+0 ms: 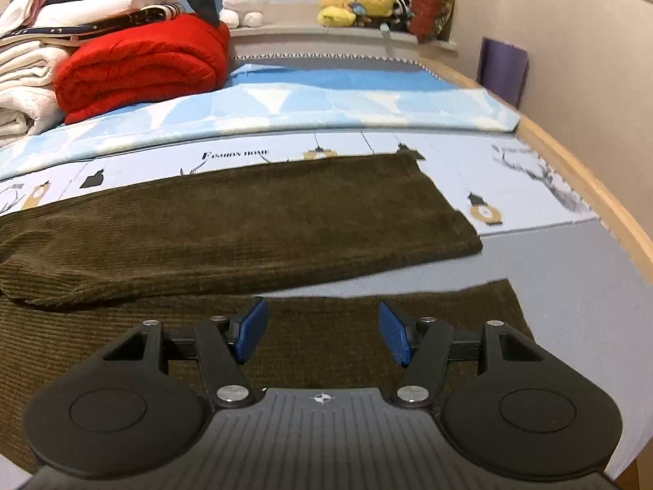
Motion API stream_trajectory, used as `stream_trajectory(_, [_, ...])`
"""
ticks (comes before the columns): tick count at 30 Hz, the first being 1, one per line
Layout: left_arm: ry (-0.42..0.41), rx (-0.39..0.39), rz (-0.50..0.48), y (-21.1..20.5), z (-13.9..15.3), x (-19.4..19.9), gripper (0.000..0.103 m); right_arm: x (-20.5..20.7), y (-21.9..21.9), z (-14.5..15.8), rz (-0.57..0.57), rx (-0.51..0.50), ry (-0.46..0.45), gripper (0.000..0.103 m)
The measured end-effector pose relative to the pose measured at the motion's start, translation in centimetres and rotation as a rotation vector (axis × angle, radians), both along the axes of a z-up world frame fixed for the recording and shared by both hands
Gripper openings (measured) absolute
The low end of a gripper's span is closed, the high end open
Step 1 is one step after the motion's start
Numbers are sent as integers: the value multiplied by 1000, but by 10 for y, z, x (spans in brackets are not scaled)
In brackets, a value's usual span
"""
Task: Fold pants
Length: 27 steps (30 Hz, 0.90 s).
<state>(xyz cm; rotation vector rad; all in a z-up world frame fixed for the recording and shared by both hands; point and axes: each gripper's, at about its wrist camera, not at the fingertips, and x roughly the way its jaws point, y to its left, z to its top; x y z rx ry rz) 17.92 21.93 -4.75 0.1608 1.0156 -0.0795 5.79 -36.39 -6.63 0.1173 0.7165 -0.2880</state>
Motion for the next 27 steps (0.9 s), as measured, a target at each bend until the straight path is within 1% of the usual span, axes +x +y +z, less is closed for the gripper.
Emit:
stream_trajectory(2, [-17, -6, 10, -3, 4, 3, 70, 2, 1, 0, -7, -6, 0, 62])
stream_trajectory(5, [-15, -35, 26, -8, 5, 8, 70, 5, 0, 3, -26, -3, -15, 62])
stream_trajectory(11, [-47, -25, 43, -17, 4, 18, 70, 9, 6, 11, -28, -19, -85, 60])
stream_trajectory(14, [-63, -68, 52, -17, 6, 25, 70, 14, 11, 14, -22, -31, -121, 56])
stream_trajectory(20, [-133, -46, 131, -20, 11, 42, 70, 27, 20, 21, -26, -37, -177, 56])
stream_trajectory(24, [-207, -37, 165, -20, 11, 51, 70, 38, 24, 25, -26, -12, -185, 60])
stream_trajectory(27, [-261, -73, 173, -18, 8, 60, 70, 44, 27, 28, -20, 21, -196, 63])
